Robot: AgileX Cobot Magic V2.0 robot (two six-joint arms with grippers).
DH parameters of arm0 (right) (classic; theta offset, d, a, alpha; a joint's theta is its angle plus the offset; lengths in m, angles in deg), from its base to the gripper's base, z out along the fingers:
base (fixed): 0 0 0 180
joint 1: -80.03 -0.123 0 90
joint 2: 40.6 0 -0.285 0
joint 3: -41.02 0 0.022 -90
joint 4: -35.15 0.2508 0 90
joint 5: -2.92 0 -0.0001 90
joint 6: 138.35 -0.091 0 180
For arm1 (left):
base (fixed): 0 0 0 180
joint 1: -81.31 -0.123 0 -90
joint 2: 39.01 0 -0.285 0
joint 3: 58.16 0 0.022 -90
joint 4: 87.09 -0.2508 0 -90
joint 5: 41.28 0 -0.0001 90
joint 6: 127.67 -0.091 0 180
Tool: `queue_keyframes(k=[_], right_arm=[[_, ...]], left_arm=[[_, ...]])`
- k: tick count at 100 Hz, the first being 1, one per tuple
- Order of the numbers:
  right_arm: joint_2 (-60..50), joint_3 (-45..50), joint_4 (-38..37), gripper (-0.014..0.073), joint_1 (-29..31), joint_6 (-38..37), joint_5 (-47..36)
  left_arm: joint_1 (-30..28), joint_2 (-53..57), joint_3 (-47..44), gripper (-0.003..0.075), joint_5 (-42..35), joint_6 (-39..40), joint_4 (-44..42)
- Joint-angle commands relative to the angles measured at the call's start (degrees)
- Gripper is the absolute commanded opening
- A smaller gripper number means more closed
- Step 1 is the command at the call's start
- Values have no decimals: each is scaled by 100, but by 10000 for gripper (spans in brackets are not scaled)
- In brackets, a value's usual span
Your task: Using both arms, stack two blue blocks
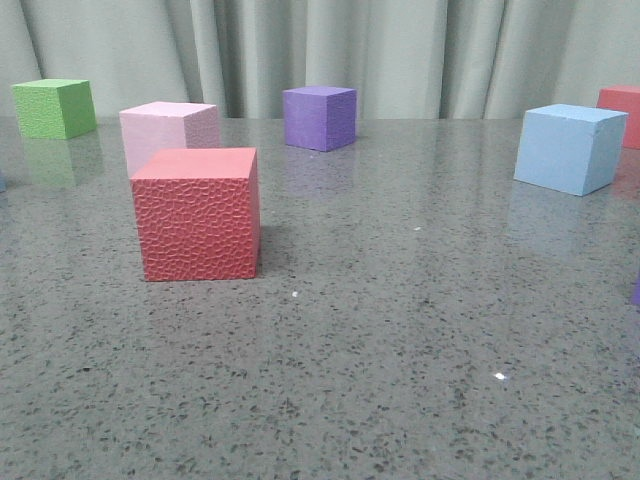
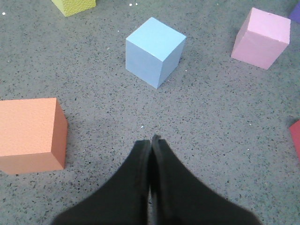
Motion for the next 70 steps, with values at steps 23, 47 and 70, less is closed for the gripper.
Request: queue_keyframes(k=[23,47,70], right_arm=[[91,-171,90,45,36,45,-311],[91,-171,90,595,36,45,-343],[91,-171,90,586,36,45,-428]], left_arm=[[-14,-61,201,132,-347,-218,40],[-14,-61,201,663,-311,-471,44],[-14,-61,201,675,-304,-485,44]])
